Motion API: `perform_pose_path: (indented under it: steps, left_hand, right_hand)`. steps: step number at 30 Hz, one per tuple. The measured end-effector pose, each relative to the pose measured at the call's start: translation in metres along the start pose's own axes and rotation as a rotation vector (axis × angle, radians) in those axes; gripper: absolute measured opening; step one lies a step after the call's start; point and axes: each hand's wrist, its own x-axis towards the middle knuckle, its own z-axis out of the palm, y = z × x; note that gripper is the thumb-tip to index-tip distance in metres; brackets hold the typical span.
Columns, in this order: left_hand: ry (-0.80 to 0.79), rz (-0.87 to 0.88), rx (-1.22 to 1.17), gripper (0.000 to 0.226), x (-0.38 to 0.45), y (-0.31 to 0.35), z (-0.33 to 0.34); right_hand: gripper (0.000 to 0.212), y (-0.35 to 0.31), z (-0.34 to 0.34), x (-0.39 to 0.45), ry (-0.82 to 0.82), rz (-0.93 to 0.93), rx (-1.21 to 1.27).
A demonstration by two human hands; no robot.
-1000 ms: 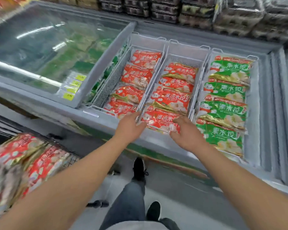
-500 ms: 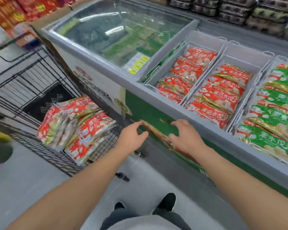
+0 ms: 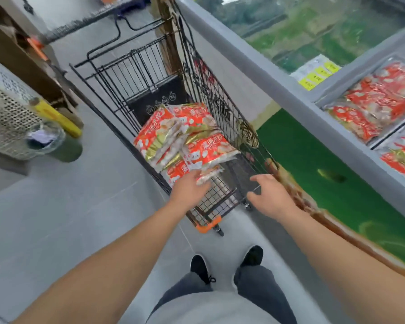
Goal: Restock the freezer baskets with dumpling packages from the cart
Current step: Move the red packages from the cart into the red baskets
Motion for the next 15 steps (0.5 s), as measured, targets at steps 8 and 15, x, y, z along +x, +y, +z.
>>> perform_pose_path:
  steps: [8,15]
  left_hand:
    - [0.014,-0.137,-0.045,0.054,0.065,-0.017,-0.019]
    - [0.042,-0.295,-0.118,0.048,0.13,-0.014,-0.016]
  right_hand:
    - [0.053,-0.013,0.0,0.081,-0.108,-0.024,-0.015]
    - [0.046,-0.017,-0.002,0.173,-0.239,-0.027,0.004]
